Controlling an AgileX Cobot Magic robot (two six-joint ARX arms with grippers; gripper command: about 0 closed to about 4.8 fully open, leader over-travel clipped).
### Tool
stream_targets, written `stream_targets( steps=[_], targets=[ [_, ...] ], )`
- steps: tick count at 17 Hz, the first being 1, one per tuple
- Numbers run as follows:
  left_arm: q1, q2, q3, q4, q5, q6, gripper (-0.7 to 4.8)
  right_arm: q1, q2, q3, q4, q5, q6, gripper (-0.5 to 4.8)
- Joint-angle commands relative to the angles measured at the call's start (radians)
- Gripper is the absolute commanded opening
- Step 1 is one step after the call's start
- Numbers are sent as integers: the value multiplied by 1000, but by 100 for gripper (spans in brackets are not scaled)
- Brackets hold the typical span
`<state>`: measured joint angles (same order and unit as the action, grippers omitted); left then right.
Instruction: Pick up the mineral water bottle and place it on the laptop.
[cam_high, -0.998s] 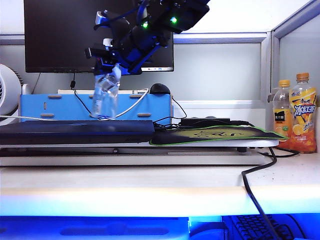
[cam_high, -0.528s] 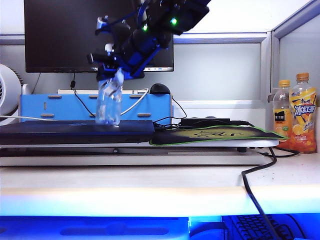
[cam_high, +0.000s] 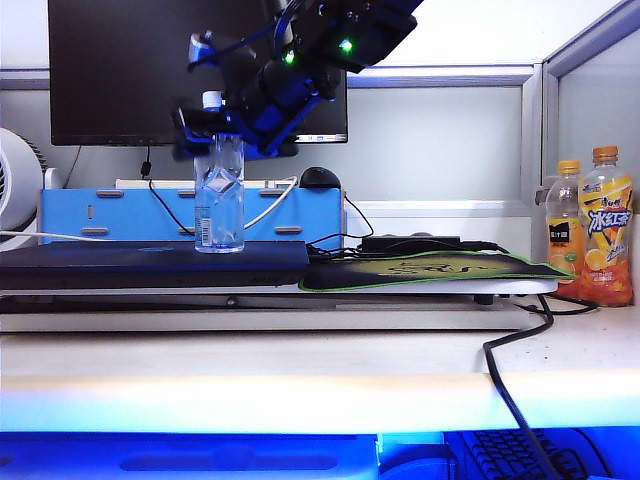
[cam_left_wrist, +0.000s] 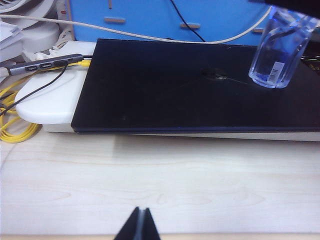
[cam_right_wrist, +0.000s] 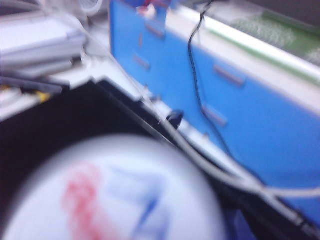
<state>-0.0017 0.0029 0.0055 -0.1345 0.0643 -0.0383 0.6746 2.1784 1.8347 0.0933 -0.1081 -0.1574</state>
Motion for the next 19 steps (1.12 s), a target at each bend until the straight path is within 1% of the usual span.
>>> stream_targets(
  steps=[1,5,11,13,17,19],
  targets=[
    [0,-2,2,8,3,1,-2,5,-7,8,19,3,-3,479],
    [0,-2,2,8,3,1,-2,10,-37,8,11,78,-3,479],
    [0,-2,2,8,3,1,-2,10,-180,8,15,91,-4,479],
    [0,-2,2,8,3,1,-2,10,-249,8,0,92,-4,479],
    [0,-2,2,8,3,1,-2,10,-433,8,-87,146,-11,479],
    [0,-2,2,8,3,1,-2,10,-574,8,-142,171,-34,479]
  ],
)
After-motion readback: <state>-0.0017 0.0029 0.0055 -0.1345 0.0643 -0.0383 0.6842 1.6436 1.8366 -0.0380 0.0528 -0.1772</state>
